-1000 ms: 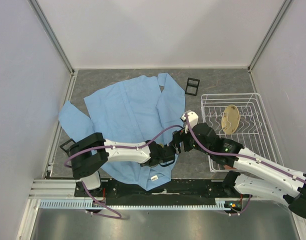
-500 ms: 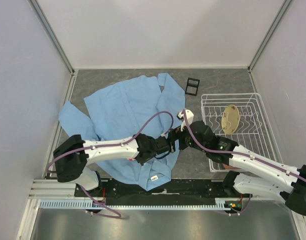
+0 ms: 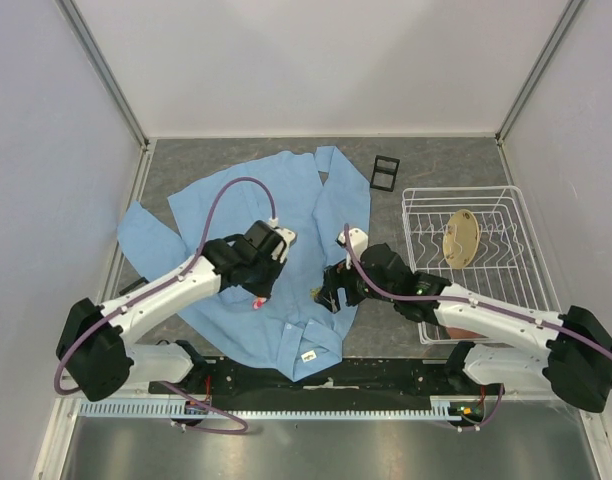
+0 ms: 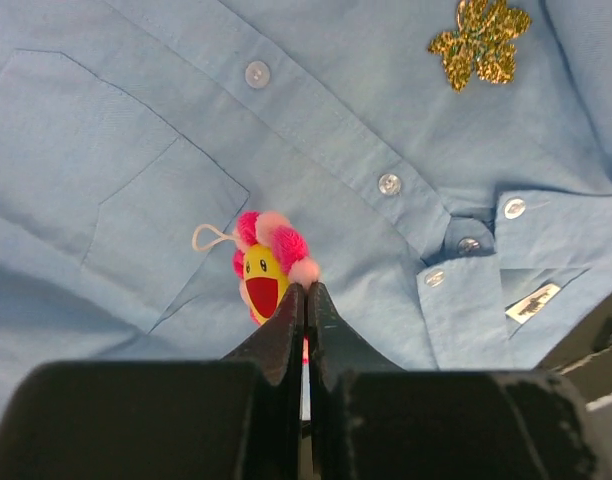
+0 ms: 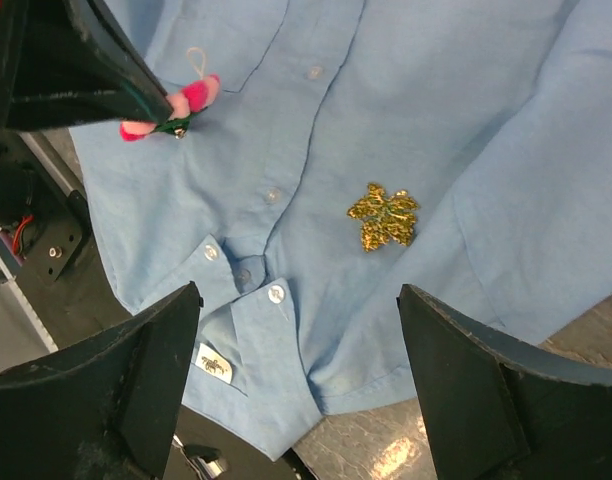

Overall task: Remove the brooch from the garment
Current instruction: Remove the brooch from the clothes.

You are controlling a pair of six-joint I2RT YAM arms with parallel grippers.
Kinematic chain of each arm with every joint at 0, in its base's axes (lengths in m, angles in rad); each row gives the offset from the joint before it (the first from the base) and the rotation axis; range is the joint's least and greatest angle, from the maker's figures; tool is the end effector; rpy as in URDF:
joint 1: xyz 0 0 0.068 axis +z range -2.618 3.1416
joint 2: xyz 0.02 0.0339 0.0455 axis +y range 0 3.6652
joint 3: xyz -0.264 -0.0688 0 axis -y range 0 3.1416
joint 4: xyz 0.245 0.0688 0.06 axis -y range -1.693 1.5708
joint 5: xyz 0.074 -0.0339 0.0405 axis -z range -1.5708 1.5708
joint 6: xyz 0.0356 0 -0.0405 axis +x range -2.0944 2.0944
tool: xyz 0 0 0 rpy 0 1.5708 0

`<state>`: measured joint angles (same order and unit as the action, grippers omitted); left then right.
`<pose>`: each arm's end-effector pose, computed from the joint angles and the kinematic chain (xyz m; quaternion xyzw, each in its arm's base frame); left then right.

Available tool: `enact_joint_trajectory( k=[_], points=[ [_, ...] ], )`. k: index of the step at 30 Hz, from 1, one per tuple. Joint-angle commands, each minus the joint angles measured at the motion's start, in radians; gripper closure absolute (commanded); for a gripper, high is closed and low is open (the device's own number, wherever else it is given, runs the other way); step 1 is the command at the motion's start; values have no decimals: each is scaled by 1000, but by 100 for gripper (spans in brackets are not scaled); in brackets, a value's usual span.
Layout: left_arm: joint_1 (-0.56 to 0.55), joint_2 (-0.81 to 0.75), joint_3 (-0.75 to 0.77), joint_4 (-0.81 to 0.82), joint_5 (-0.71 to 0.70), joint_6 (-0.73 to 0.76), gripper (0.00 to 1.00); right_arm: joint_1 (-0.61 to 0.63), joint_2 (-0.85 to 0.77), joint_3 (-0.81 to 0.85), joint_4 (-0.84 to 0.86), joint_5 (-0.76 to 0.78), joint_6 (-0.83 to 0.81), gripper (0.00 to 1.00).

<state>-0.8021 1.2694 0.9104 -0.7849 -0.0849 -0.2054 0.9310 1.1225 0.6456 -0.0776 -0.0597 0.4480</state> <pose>0.1672 -0.1686 0.2360 0.2784 0.9359 -0.0658 0.2054 0.1439 0.1969 0.2346 -0.2229 0.8444 0.3295 0.3587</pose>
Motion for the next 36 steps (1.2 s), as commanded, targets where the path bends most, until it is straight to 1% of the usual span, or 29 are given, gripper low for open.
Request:
enact_joint_trajectory(
  k=[1, 3, 4, 6, 7, 8, 10, 11, 12, 13, 15, 21, 25, 27, 28, 31, 36],
  points=[
    [113, -38, -22, 90, 224, -11, 98, -1, 65, 0, 160, -89, -12, 13],
    [141, -41, -24, 96, 252, -11, 98, -1, 95, 3, 223, -146, -19, 14],
    [168, -38, -24, 101, 289, -11, 98, -1, 135, 12, 239, -164, -23, 16],
    [191, -31, -33, 110, 321, -25, 98, 0, 180, 43, 277, -202, -23, 22],
    [214, -28, -34, 113, 364, -29, 98, 5, 225, 52, 292, -216, -20, 25],
    [227, -22, -36, 113, 382, -32, 98, 11, 247, 61, 308, -229, -20, 32],
    [247, -18, -38, 118, 399, -52, 98, 15, 304, 84, 360, -255, -2, 39],
    [254, -13, -31, 112, 398, -57, 98, 20, 324, 91, 380, -265, 9, 48],
    [267, -8, -28, 107, 413, -77, 98, 20, 344, 106, 409, -285, 20, 52],
    [305, -4, -30, 107, 485, -86, 98, 26, 380, 114, 418, -287, 27, 54],
    [349, 10, -36, 107, 548, -112, 98, 35, 433, 137, 443, -299, 40, 56],
    [426, 13, -116, 124, 632, -227, 98, 52, 526, 157, 518, -328, 61, 56],
    [469, -10, -177, 173, 634, -301, 98, 54, 569, 160, 555, -342, 60, 57],
    [492, -19, -183, 187, 611, -327, 98, 55, 603, 170, 573, -348, 63, 58],
    [501, -27, -194, 193, 611, -336, 98, 54, 615, 177, 573, -356, 63, 62],
    [549, -45, -220, 225, 639, -350, 98, 58, 651, 195, 595, -382, 70, 68],
    [603, -51, -242, 245, 668, -347, 98, 61, 695, 227, 598, -399, 66, 67]
  ],
)
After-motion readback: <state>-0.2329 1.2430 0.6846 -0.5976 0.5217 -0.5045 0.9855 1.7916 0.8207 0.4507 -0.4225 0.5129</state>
